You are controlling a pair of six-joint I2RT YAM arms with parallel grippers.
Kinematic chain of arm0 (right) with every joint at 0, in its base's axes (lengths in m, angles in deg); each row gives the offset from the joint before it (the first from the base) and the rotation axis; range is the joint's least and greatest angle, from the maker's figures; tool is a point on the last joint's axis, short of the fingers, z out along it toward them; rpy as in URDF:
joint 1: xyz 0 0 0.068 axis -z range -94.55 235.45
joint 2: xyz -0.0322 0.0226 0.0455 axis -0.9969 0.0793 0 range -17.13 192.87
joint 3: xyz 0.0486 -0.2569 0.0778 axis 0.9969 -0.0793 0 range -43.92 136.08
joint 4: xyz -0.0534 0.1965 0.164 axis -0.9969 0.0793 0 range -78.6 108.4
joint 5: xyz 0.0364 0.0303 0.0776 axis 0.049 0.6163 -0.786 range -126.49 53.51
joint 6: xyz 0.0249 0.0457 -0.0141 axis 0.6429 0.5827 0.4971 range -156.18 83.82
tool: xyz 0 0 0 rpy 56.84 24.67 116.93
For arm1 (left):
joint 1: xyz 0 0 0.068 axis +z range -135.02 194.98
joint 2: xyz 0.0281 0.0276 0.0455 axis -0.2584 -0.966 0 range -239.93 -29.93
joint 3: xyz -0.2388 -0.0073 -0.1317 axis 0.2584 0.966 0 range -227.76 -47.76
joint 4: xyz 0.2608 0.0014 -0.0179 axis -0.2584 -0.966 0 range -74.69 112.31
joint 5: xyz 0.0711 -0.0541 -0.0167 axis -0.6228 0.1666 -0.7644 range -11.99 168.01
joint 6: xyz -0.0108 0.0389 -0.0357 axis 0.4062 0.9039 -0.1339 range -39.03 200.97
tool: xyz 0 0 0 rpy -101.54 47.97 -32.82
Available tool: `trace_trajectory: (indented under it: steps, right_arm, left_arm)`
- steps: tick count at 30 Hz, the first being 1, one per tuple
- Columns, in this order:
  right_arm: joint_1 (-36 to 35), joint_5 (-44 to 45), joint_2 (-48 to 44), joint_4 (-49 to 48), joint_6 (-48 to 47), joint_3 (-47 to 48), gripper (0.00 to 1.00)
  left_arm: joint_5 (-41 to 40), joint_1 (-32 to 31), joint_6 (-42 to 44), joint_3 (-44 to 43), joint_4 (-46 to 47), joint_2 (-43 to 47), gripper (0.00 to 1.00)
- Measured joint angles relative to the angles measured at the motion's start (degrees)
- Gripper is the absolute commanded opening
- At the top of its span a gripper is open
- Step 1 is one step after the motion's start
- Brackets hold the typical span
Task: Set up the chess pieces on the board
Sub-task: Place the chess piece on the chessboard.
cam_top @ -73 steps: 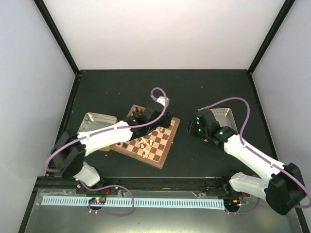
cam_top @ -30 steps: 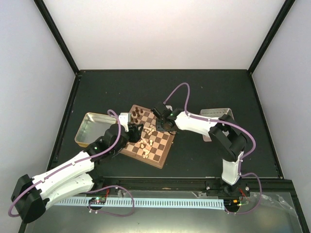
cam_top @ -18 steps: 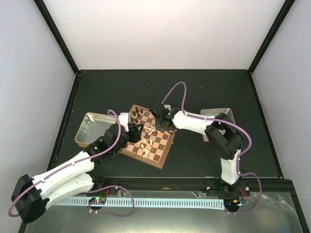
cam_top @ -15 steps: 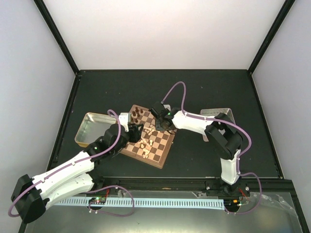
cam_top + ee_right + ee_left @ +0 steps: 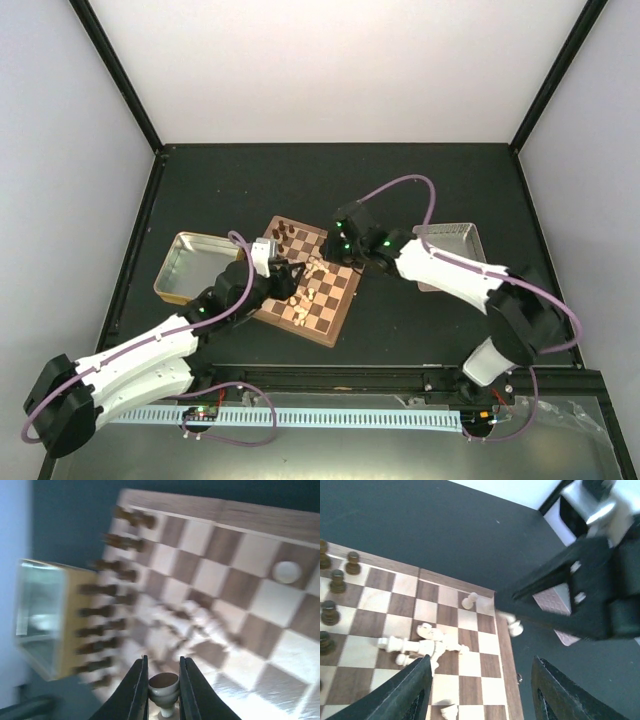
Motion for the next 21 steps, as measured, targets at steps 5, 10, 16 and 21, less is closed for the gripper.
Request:
trace_trajectory:
  steps: [5,10,16,21]
  right_arm:
    - [0.7,-8.4,-8.1,-10.3,12.0,-4.7,0.05]
    - [0.7,-12.6,-11.2,-15.4,21.6,-8.4,0.05]
    - [0.8,-15.1,-14.7,-18.7,28.2,-10.5,0.05]
    - [0.8,-17.0,-16.3,-20.7,31.4,-11.5,0.06]
  left_arm:
    - [4.4,0.0,1.9,1.6,7.3,-1.7,0.60]
    - [8.9,0.0,4.2,1.6,15.0,-2.3,0.60]
    - [12.2,0.0,6.1,1.6,19.7,-3.8,0.50]
    - [12.6,0.0,6.0,1.6,21.0,-5.0,0.38]
